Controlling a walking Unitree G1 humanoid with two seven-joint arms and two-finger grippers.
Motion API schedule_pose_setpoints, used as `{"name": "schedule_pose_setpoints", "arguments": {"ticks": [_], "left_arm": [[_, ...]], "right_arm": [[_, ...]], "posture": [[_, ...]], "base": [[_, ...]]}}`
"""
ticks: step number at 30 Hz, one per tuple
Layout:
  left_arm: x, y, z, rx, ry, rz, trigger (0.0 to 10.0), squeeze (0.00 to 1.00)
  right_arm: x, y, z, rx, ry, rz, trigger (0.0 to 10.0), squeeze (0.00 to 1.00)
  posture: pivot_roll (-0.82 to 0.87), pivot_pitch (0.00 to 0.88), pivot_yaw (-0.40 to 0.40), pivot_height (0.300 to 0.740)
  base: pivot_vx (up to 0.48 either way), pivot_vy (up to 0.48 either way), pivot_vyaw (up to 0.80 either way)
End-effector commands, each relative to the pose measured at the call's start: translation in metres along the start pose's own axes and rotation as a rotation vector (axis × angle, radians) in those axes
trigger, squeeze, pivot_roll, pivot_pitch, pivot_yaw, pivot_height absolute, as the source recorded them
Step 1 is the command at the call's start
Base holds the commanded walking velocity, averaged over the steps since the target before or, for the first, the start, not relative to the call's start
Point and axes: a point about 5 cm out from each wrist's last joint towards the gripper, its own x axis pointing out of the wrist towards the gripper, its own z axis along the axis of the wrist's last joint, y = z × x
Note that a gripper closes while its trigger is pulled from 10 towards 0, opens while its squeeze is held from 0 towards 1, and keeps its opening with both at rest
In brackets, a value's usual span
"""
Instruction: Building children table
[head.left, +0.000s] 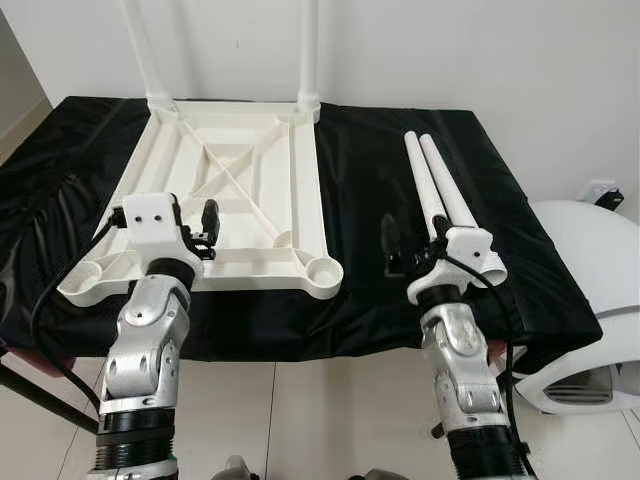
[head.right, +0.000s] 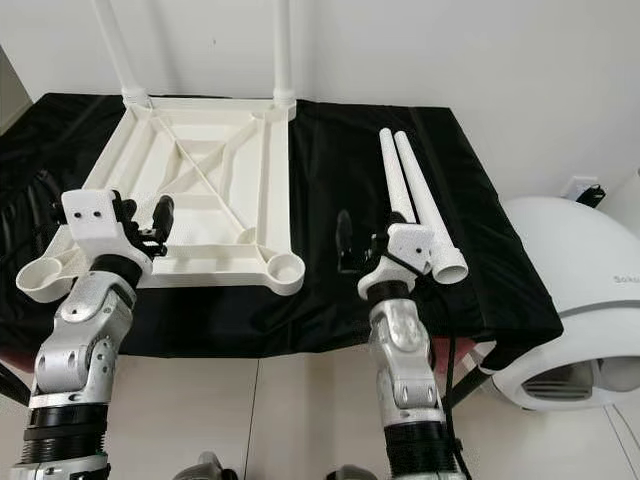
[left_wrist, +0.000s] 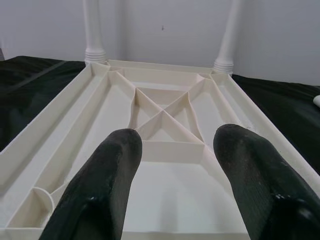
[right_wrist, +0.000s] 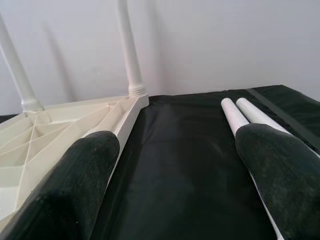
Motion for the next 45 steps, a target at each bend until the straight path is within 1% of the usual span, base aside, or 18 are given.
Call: {"name": "schedule_pose_setpoints", "arguments": {"ticks": [1,3,7,9,12,14,17,19,21,23,25,27,30,34,36,37,39,45], "left_arm": [[0.002,0.001,-0.003,0.013,0.025,0.012,10.0,0.0],[0.003,0.001,-0.004,0.038,0.037,0.007,10.0,0.0],[0.004,-0.002,-0.005,0.04,0.052,-0.017,10.0,0.0],[0.003,-0.006,-0.006,0.063,0.082,-0.057,10.0,0.0],[0.002,-0.008,-0.007,0.082,0.094,-0.073,10.0,0.0],[0.003,-0.015,-0.005,0.097,0.103,-0.12,10.0,0.0],[0.004,-0.02,-0.004,0.095,0.107,-0.15,10.0,0.0],[0.004,-0.02,-0.004,0.095,0.107,-0.15,10.0,0.0],[0.004,-0.025,-0.003,0.099,0.113,-0.181,10.0,0.0],[0.004,-0.025,-0.003,0.099,0.113,-0.181,10.0,0.0],[0.004,-0.028,-0.003,0.107,0.118,-0.196,10.0,0.0],[0.004,-0.028,-0.003,0.112,0.12,-0.198,10.0,0.0],[0.003,-0.03,-0.003,0.108,0.126,-0.207,10.0,0.0],[0.002,-0.03,-0.003,0.113,0.128,-0.212,10.0,0.0],[0.001,-0.032,-0.004,0.114,0.135,-0.219,10.0,0.0],[0.001,-0.032,-0.004,0.114,0.135,-0.219,10.0,0.0],[0.001,-0.032,-0.004,0.116,0.14,-0.224,10.0,0.0],[-0.002,-0.035,-0.004,0.122,0.155,-0.258,10.0,0.0]], "right_arm": [[0.002,-0.001,-0.004,-0.002,0.025,-0.015,10.0,0.0],[0.004,-0.003,-0.003,-0.004,0.028,-0.028,10.0,0.0],[0.007,-0.006,-0.003,-0.02,0.032,-0.033,10.0,0.0],[0.013,-0.011,0.0,-0.044,0.035,-0.046,10.0,0.0],[0.015,-0.013,0.001,-0.058,0.033,-0.05,10.0,0.0],[0.02,-0.018,0.002,-0.084,0.044,-0.066,10.0,0.0],[0.024,-0.022,0.002,-0.109,0.057,-0.089,10.0,0.0],[0.024,-0.022,0.002,-0.109,0.057,-0.089,10.0,0.0],[0.034,-0.029,0.003,-0.138,0.085,-0.127,10.0,0.0],[0.034,-0.029,0.003,-0.138,0.085,-0.127,10.0,0.0],[0.043,-0.035,0.003,-0.177,0.118,-0.159,10.0,0.0],[0.046,-0.037,0.002,-0.194,0.132,-0.17,10.0,0.0],[0.05,-0.043,-0.001,-0.177,0.172,-0.208,10.0,0.0],[0.052,-0.046,-0.002,-0.171,0.182,-0.231,10.0,0.0],[0.057,-0.055,-0.003,-0.138,0.216,-0.299,10.0,0.0],[0.057,-0.055,-0.003,-0.138,0.216,-0.299,10.0,0.0],[0.058,-0.063,-0.007,-0.118,0.25,-0.357,10.0,0.0],[0.056,-0.075,-0.009,-0.117,0.268,-0.441,10.0,0.0]], "posture": [[-0.02,0.0,0.028,0.74],[-0.02,0.0,0.029,0.74],[-0.02,0.0,0.028,0.74],[-0.02,0.0,0.03,0.74],[-0.02,0.0,0.029,0.74],[-0.01,0.0,0.027,0.74],[-0.01,0.0,0.025,0.74],[-0.01,0.0,0.025,0.74],[-0.02,0.001,0.026,0.74],[-0.02,0.001,0.026,0.74],[-0.02,0.006,0.025,0.74],[-0.02,0.006,0.025,0.74],[-0.01,0.009,0.027,0.74],[-0.01,0.009,0.026,0.74],[-0.01,0.01,0.027,0.74],[-0.01,0.01,0.027,0.74],[-0.01,0.012,0.028,0.74],[-0.01,0.022,0.037,0.74]], "base": [[0.0,0.0,0.0],[0.0,0.0,0.0],[0.0,0.0,0.0],[0.0,0.0,0.0],[0.0,0.0,0.0],[0.0,0.0,0.0],[0.0,0.0,0.0],[0.0,0.0,0.0],[0.0,0.0,0.0],[0.0,0.0,0.0],[0.0,0.0,0.0],[0.0,0.0,0.0],[0.0,0.0,0.0],[0.0,0.0,0.0],[0.0,0.0,0.0],[0.0,0.0,0.0],[0.0,0.0,0.0],[0.0,0.0,0.0]]}}
